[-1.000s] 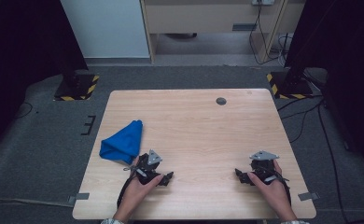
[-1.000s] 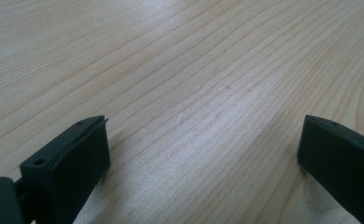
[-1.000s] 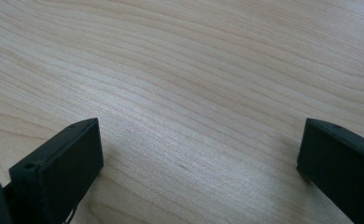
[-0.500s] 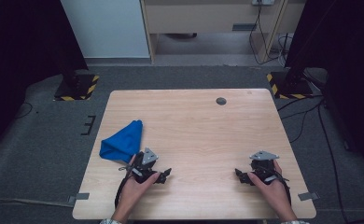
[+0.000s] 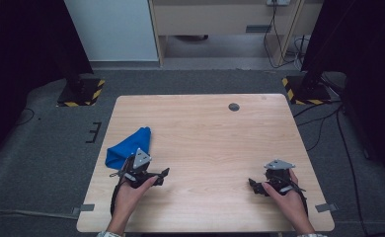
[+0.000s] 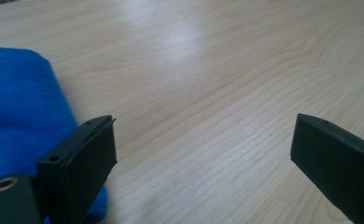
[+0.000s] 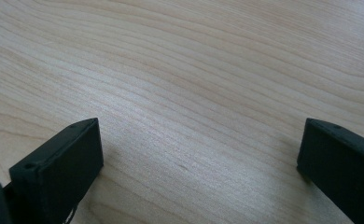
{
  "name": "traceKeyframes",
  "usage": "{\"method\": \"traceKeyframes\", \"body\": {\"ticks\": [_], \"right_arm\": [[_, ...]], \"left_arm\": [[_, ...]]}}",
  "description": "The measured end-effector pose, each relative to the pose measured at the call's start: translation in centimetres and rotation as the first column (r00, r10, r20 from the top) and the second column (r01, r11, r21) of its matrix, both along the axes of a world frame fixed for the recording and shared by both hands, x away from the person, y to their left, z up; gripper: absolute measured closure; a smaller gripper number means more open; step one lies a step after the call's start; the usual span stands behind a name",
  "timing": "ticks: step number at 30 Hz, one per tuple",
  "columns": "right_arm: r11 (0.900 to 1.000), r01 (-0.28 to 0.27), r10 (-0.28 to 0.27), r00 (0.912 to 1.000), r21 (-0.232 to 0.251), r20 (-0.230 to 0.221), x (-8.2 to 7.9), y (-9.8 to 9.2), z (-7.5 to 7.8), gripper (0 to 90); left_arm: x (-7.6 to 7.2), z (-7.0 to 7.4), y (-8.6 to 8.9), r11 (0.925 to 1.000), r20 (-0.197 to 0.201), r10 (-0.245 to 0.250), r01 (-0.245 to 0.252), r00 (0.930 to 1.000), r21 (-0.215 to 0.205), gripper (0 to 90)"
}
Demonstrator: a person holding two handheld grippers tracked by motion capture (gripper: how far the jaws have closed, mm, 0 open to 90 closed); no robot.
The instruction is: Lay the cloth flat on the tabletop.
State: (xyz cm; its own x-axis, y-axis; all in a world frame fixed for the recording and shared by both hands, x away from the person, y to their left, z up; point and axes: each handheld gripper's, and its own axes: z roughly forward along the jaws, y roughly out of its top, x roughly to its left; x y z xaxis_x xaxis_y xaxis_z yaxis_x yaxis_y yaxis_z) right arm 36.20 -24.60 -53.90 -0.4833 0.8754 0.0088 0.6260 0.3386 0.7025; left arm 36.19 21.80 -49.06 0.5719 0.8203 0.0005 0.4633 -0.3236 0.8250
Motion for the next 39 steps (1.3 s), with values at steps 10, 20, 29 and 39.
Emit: {"method": "traceKeyframes", "body": {"ticks": [10, 20, 29, 39], "right_arm": [[1.000, 0.000, 0.000, 1.0000, 0.001, 0.002, 0.0, 0.0, 0.0, 0.3], [1.000, 0.001, -0.001, 1.0000, 0.000, 0.001, 0.0, 0.0, 0.0, 0.2], [1.000, -0.002, 0.002, 1.0000, -0.001, 0.002, 0.0, 0.0, 0.0, 0.2], [1.000, -0.001, 0.001, 1.0000, 0.000, 0.003, 0.0, 0.0, 0.0, 0.3]], "left_arm": [[1.2, 0.2, 4.1, 0.9933, 0.015, 0.116, -0.116, 0.9932, 0.001, 6.3], [3.1, -0.9, 6.9, 0.9756, -0.006, 0.219, -0.220, 0.9756, -0.006, 6.0], [4.9, -2.8, 7.8, 0.9662, -0.067, 0.257, -0.255, 0.9640, 0.035, 5.2], [5.6, -4.3, 7.7, 0.9642, -0.126, 0.263, -0.256, 0.9565, 0.070, 4.7]]}}
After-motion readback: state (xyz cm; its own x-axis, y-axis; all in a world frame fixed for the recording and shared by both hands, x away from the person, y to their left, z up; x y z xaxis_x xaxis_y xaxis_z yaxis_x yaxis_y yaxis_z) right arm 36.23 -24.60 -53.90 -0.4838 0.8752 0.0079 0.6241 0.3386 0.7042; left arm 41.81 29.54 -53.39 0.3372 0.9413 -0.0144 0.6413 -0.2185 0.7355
